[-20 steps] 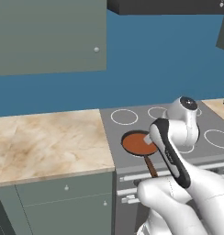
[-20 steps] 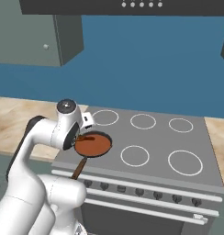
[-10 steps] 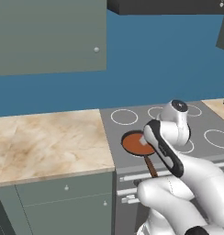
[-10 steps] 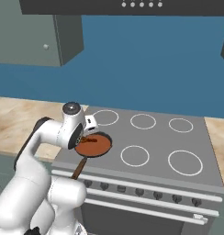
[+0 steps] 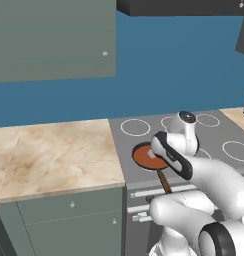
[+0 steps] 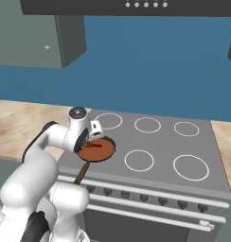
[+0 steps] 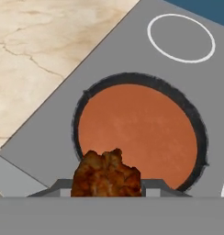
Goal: Retrieve the chicken drumstick from the fridge and place it on the saucepan with marinade on the stove.
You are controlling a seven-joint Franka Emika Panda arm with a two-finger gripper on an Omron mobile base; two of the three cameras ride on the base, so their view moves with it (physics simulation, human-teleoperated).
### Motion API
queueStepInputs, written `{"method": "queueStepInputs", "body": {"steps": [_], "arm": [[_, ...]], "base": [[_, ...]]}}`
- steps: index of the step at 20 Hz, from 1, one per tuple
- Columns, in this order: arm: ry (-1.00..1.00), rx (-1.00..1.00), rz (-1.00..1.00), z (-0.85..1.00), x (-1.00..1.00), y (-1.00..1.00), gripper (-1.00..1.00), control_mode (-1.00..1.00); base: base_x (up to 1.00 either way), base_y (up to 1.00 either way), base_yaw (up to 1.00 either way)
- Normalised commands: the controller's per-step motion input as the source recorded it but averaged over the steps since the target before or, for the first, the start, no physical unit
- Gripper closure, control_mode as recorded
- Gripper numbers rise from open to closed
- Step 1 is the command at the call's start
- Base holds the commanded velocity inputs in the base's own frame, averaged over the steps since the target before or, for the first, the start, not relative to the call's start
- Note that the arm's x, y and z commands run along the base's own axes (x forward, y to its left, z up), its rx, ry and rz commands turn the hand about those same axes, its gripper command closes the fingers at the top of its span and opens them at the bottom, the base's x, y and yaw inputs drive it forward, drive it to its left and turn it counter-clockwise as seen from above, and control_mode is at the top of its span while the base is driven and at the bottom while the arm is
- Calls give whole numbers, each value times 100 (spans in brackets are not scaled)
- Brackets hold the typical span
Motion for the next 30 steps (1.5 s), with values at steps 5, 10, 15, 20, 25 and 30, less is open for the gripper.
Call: {"method": "queueStepInputs", "body": {"steps": [5,10,15,20,25,30], "arm": [[3,0,-2,-20,25,1,100,-100],[3,0,-2,-19,20,0,100,-100],[2,0,-2,-22,22,0,100,-100],[2,0,-1,-24,26,0,100,-100],[2,0,-1,-23,26,0,100,-100],[1,0,-1,-23,29,0,100,-100]], "base": [[0,0,0],[0,0,0],[0,0,0],[0,0,0],[0,0,0],[0,0,0]]}}
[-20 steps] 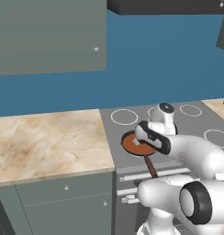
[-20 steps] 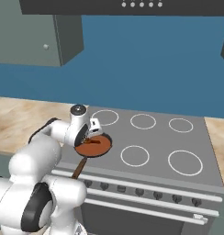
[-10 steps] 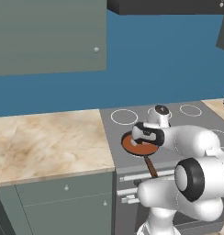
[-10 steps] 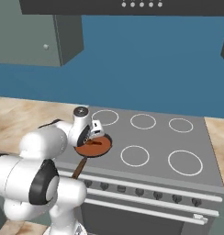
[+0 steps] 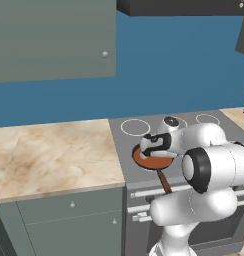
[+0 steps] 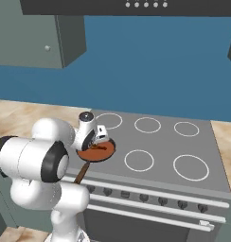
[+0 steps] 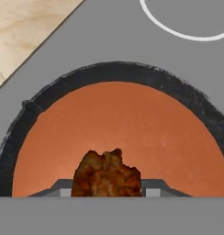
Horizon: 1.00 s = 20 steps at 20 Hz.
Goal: Retrieve the chicken drumstick from the fridge and place it on the saucepan with marinade on the stove.
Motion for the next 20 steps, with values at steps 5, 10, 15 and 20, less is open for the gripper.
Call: {"method": "queueStepInputs", "body": {"steps": [5,10,15,20], "arm": [[1,0,-1,-22,31,0,100,-100],[1,0,-1,-20,29,0,100,-100],[1,0,-1,-19,27,0,100,-100],[0,0,0,-15,16,0,-100,-100]], "base": [[0,0,0],[0,0,0],[0,0,0],[0,0,0]]}}
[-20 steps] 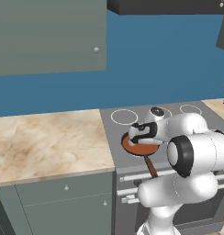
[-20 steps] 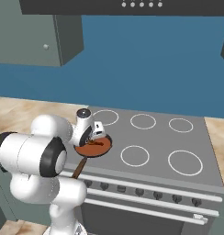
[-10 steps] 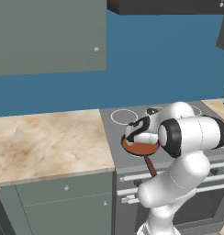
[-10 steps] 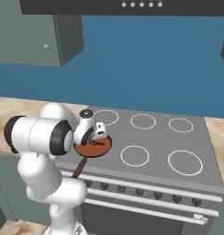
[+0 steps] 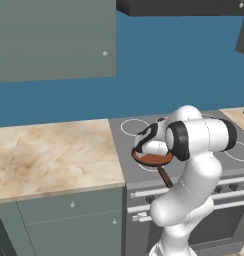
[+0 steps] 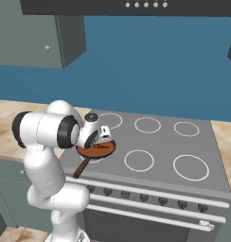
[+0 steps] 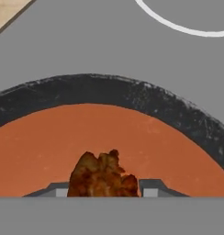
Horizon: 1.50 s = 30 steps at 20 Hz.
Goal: Retrieve the chicken drumstick from the fridge and place it on the saucepan with marinade on the stove.
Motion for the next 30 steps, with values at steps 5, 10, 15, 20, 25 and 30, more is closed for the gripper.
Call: {"method": "queueStepInputs", "body": {"steps": [5,10,15,20,25,30], "arm": [[0,0,-2,-1,0,0,-100,-100],[0,0,-4,0,0,0,-100,-100],[0,0,-8,10,-5,0,-100,-100],[-6,0,-7,52,-31,-1,-100,-100],[-18,0,-3,75,-52,-12,-100,-100],[-19,2,-2,71,-67,-37,-100,-100]], "base": [[0,0,0],[0,0,0],[0,0,0],[0,0,0],[0,0,0],[0,0,0]]}}
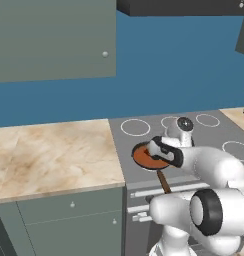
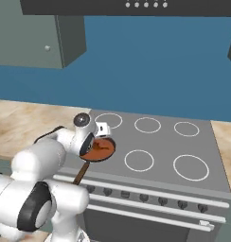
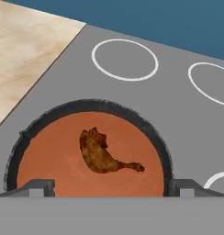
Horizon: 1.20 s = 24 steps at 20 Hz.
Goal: Retrieve the chicken drumstick from the fridge and place it on the saucepan with marinade on the stove.
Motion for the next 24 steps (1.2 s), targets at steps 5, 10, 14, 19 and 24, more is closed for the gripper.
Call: {"method": "queueStepInputs", "body": {"steps": [5,10,14,19,24], "arm": [[-17,9,-2,50,-78,-55,-100,-100],[-18,13,-1,38,-88,-58,-100,-100],[-21,14,-1,48,-92,-62,-100,-100],[-22,15,0,52,-83,-61,-100,-100],[-20,16,0,59,-66,-62,-100,-100]], "base": [[0,0,0],[0,0,0],[0,0,0],[0,0,0],[0,0,0]]}}
